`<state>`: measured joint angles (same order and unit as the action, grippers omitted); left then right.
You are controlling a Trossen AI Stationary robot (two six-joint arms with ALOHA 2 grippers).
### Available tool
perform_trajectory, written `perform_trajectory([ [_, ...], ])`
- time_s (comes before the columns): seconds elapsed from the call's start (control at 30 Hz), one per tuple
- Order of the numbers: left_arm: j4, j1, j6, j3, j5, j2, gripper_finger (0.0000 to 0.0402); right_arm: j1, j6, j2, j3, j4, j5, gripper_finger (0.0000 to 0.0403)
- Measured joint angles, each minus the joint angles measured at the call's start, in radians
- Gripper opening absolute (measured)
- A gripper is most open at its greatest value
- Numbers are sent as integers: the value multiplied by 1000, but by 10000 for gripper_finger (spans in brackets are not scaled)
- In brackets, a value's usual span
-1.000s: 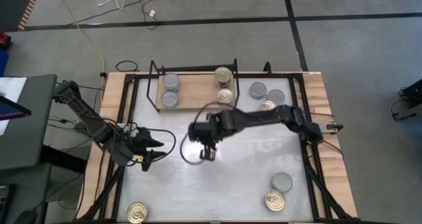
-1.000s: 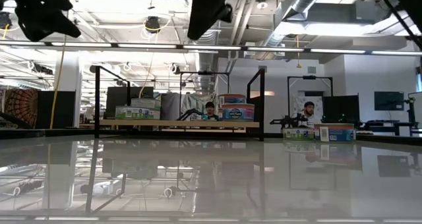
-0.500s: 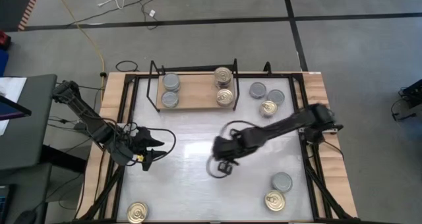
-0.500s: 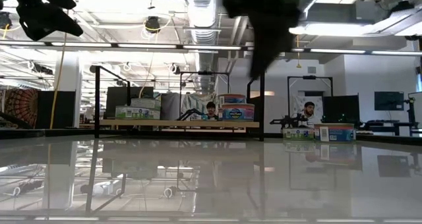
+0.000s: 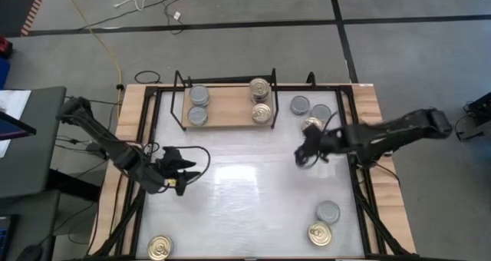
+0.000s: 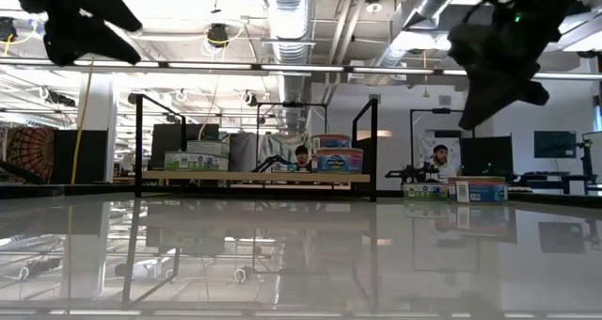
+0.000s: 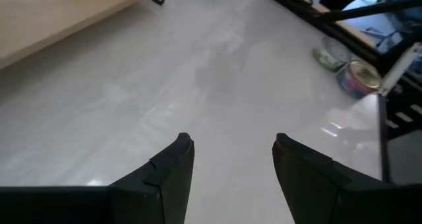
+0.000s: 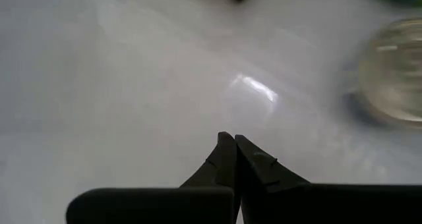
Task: Stack canned seafood by type on shelf
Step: Stack the blue tuna can on top of the blue tuna can on the shelf
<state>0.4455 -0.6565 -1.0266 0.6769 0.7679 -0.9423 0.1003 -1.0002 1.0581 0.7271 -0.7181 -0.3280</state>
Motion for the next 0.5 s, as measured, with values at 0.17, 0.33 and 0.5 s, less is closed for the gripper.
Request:
perform_trajectory([
  [0.17, -71, 24, 0, 0, 0, -91, 196, -241, 207, -81, 1, -111, 46, 25],
  [0.33, -142, 35, -42, 0, 0, -171, 196, -472, 438, -53, 0, -165, 85, 24],
  [0.5, -212, 36, -88, 0, -1, -255, 196, -595, 582, 63, -26, -122, 106, 24],
])
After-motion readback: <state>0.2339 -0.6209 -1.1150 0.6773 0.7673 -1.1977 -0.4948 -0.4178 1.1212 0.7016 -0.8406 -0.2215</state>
